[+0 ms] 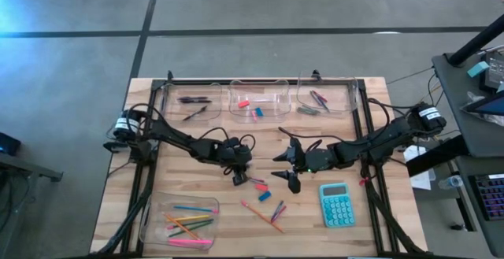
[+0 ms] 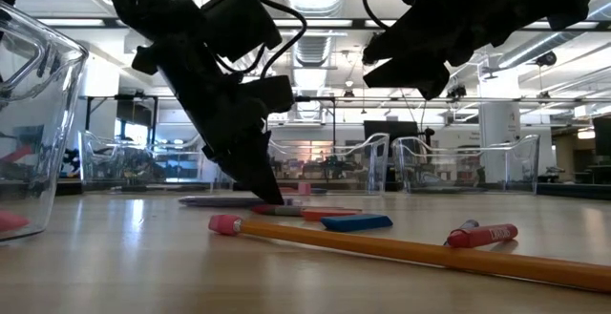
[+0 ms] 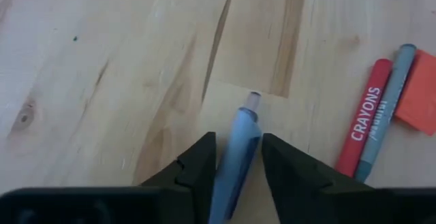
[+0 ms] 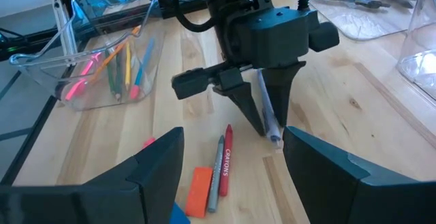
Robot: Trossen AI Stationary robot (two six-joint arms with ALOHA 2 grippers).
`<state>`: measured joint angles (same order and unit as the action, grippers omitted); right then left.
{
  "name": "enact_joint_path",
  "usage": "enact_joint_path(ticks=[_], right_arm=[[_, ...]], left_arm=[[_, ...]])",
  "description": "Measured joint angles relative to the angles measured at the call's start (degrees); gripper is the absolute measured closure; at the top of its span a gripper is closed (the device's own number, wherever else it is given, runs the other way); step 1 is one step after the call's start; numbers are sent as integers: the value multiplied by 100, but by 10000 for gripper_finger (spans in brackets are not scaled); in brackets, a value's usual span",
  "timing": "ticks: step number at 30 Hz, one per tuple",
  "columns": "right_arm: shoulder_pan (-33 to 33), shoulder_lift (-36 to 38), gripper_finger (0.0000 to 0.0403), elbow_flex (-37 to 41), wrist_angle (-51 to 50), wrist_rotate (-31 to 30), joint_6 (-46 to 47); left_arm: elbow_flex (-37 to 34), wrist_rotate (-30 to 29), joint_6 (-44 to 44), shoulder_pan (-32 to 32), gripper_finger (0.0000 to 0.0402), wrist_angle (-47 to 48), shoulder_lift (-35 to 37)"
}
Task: Sort crayons/erasers/pens/pencils in bins
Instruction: Put the light blue ballpen into the top left transparent bin
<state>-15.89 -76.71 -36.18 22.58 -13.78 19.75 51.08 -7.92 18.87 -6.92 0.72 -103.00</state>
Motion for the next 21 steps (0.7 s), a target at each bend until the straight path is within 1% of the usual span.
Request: enact_joint_path(ticks=[5,9,21], right_arm=[[-1,0,165,0,-2,0,0],[0,0,165,0,-2,0,0],[0,0,165,0,-5,0,0]], left_arm=[[-40,-12,-3,6,348,-32,4],[-41,-10,-2,5,373,-55,9],[85,-79,-173,11,383,-4,13]])
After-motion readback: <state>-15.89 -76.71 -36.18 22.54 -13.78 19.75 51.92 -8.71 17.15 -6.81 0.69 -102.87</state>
